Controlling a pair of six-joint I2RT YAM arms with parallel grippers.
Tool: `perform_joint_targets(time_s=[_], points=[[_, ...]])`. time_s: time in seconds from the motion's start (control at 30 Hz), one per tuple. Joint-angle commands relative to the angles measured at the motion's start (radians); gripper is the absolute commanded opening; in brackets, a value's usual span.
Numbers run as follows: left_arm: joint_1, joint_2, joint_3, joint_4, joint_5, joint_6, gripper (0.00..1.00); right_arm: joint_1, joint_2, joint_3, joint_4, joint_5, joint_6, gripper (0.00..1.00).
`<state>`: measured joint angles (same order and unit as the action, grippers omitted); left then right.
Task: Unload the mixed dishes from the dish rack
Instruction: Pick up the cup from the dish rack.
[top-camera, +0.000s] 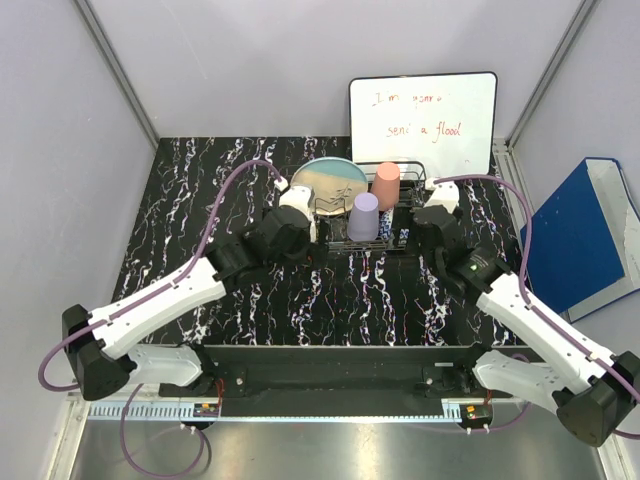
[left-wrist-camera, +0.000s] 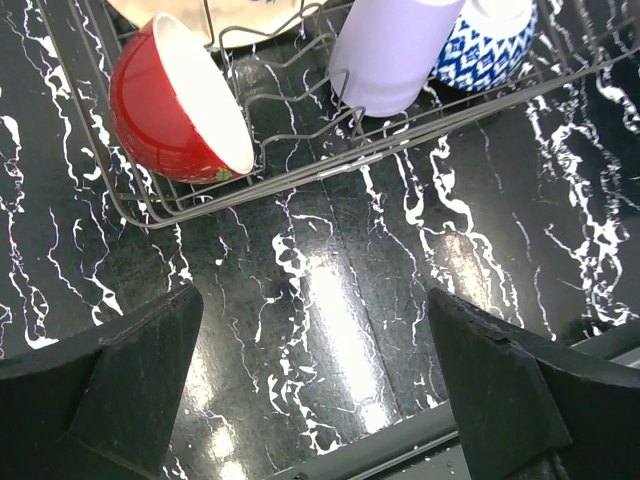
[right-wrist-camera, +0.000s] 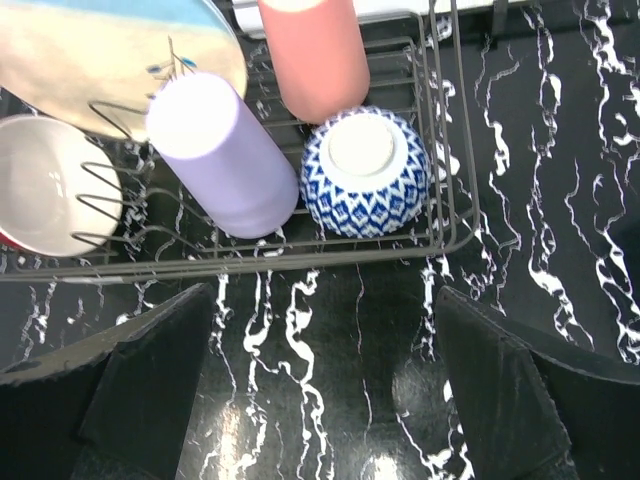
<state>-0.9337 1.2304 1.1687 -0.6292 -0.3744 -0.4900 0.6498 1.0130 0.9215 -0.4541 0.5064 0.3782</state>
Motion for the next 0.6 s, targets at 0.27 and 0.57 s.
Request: perform_joint_targets(time_s=[0.27, 0.57], points=[[0.003, -0.126, -0.066, 0.152, 0.089, 0.054, 0.99, 0.004, 0.092, 0.15, -0.006, 0.044, -0.094, 1.0], [0.012, -0.239, -0.122, 0.217, 0.06, 0.07, 0.99, -0.002, 0.328, 0.296, 0.075, -0.067, -0.094, 1.0]])
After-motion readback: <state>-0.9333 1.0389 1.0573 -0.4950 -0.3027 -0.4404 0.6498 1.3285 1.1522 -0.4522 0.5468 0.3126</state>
